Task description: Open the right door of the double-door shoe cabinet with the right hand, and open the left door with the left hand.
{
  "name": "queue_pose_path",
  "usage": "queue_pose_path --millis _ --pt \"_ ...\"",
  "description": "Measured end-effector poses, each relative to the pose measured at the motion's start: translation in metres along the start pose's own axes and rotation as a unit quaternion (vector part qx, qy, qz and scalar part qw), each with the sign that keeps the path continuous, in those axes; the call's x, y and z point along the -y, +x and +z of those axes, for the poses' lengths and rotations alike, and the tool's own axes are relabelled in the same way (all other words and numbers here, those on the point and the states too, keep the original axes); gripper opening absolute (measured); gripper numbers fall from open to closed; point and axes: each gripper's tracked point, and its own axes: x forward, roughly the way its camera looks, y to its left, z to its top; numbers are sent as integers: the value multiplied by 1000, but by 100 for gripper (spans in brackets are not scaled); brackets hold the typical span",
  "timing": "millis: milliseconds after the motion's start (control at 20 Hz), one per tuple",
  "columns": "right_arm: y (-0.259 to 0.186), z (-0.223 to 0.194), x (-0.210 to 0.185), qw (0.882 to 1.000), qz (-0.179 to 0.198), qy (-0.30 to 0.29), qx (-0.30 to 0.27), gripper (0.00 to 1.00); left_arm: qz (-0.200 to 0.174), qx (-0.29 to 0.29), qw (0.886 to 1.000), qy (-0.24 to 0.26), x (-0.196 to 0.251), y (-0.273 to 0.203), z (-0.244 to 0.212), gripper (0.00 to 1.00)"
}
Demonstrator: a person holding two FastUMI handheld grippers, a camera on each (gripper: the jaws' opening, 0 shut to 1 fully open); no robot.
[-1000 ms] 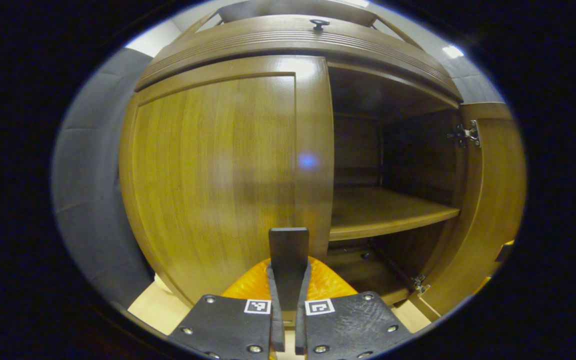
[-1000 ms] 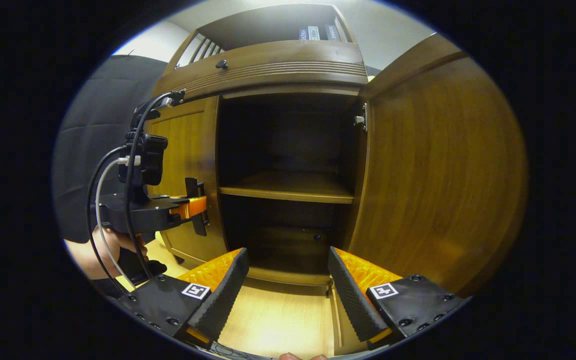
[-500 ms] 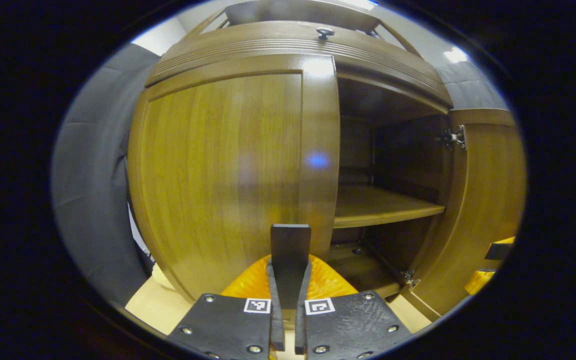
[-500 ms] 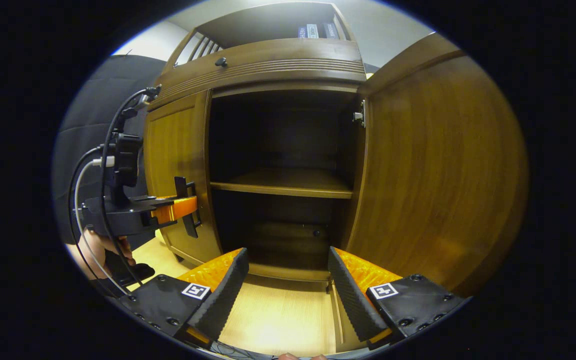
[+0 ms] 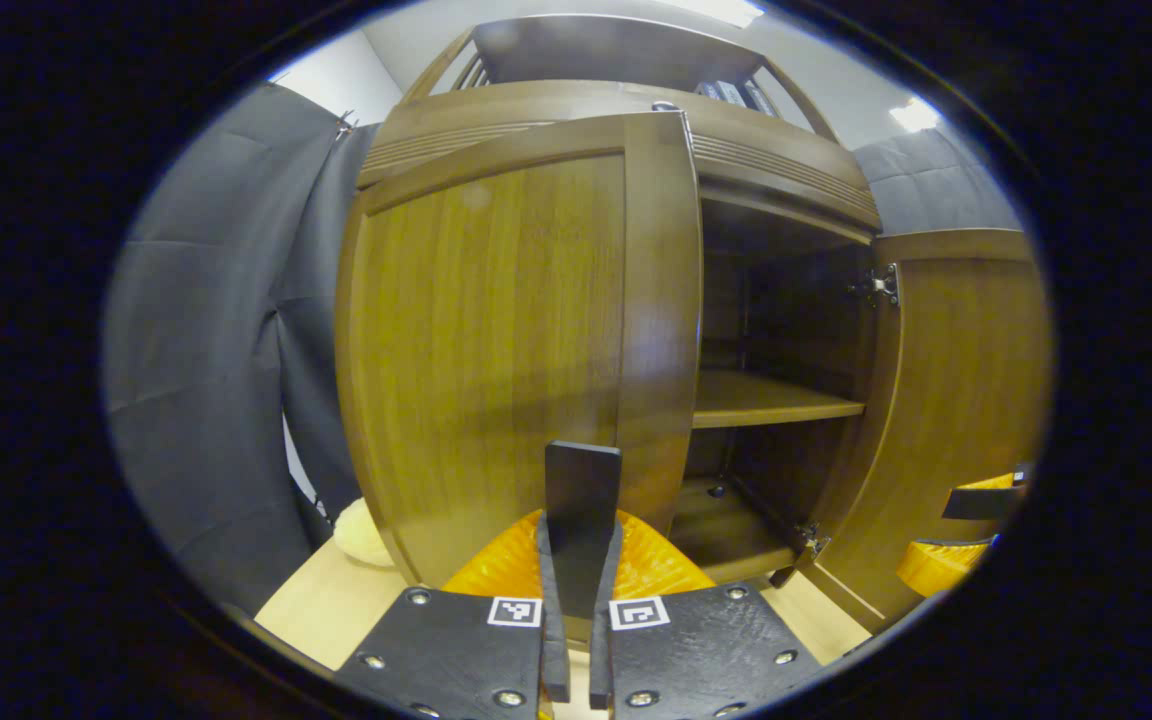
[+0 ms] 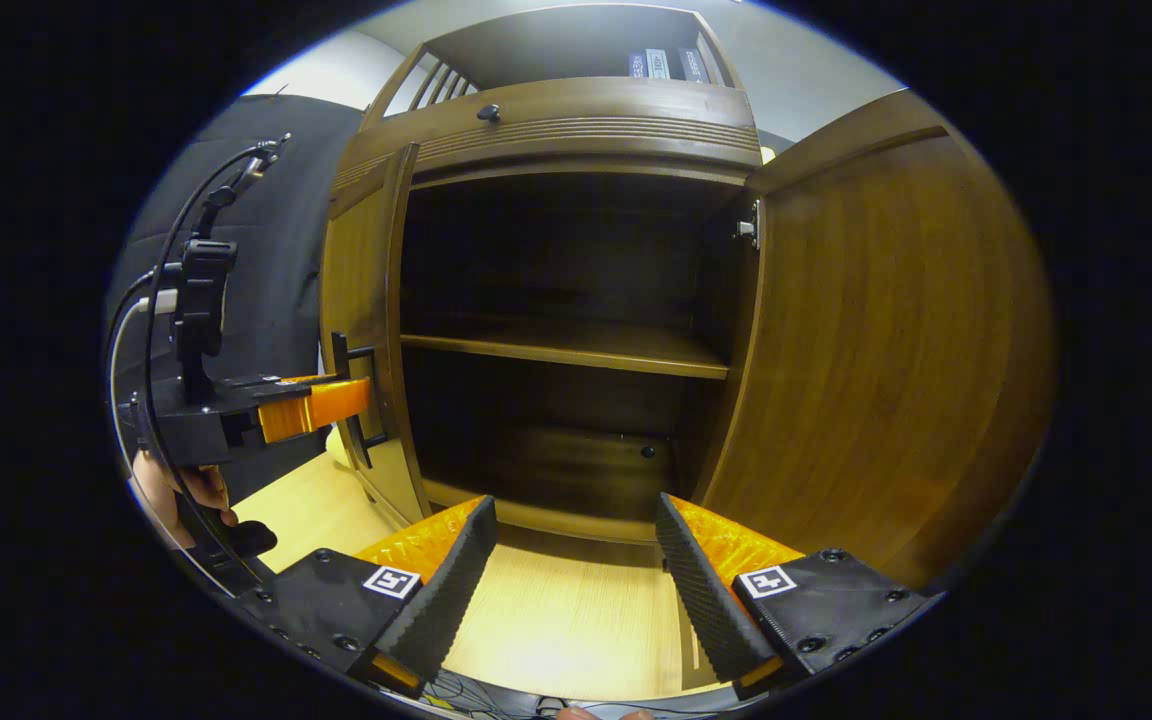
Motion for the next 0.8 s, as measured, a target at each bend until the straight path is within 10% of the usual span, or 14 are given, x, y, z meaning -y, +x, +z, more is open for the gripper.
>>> queue_pose_path --millis 800 --pt "-26 -18 -35 1000 12 -4 0 98 43 15 999 -15 -83 -93 -10 8"
